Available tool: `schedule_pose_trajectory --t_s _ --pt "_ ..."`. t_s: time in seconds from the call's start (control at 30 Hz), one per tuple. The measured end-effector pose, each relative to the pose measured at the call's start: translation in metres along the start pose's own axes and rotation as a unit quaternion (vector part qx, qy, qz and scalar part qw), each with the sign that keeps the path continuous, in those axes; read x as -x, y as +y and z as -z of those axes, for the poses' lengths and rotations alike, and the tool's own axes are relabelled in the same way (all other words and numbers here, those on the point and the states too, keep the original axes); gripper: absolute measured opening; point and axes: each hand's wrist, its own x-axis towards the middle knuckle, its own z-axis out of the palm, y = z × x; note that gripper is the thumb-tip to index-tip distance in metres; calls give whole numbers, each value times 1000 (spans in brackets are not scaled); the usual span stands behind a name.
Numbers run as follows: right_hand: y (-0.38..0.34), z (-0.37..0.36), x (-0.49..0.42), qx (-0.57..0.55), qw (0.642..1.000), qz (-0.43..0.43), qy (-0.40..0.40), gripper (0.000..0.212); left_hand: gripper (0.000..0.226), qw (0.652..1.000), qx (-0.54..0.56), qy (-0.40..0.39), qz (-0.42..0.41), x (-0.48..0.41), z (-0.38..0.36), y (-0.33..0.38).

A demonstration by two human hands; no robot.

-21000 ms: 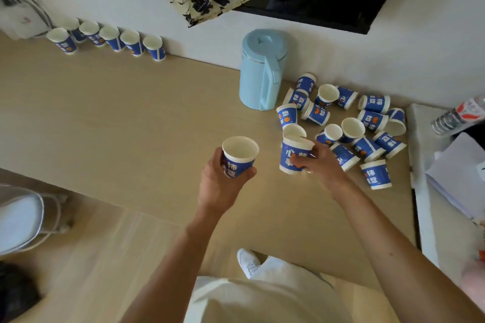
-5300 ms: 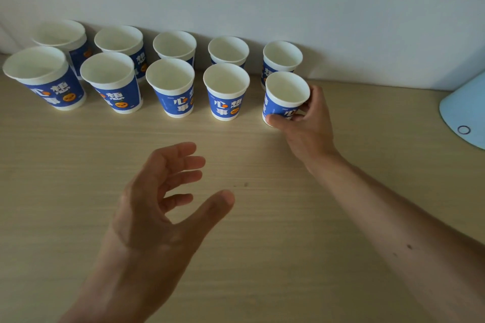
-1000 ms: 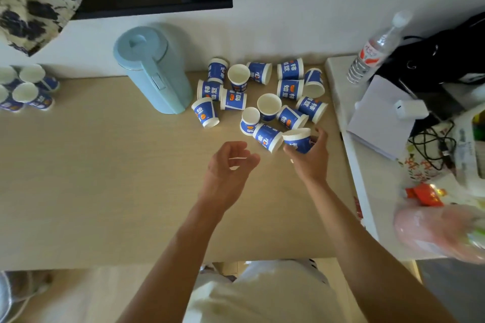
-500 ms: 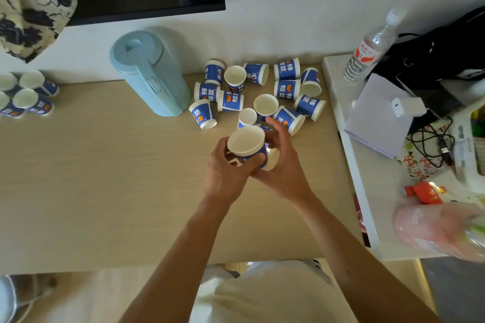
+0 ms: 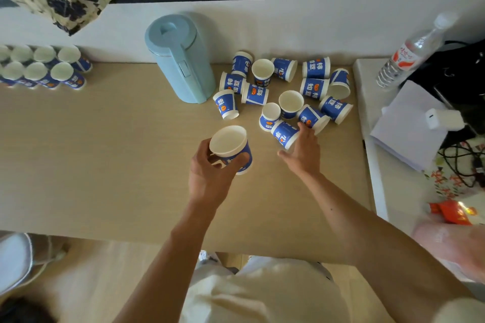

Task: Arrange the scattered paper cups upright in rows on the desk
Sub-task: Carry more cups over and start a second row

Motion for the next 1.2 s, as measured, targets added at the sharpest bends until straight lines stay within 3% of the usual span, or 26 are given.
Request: schedule_pose_trajectory --t_s 0.13,0.27,0.47,0.6,0.73,1.03,1.2 --pt "6 -7 -1 -13 1000 1 13 90 64 1000 4 16 -4 6 10 -5" --pt "4 -5 13 -99 994 9 47 74 64 999 16 28 -2 10 17 -10" --pt "-16 6 36 -193 971 112 83 69 67 999 30 42 0 17 28 -15" --pt "-49 13 49 -250 959 114 64 74 60 998 40 58 -3 23 46 -18" --pt "-94 17 66 -323 943 69 44 63 51 996 49 76 -14 30 77 -18" --pt "-207 0 126 -357 917 177 -4 66 49 986 94 130 -47 50 175 -29" --pt "-266 -19 172 -400 895 194 -30 72 50 980 120 153 -47 66 239 -47"
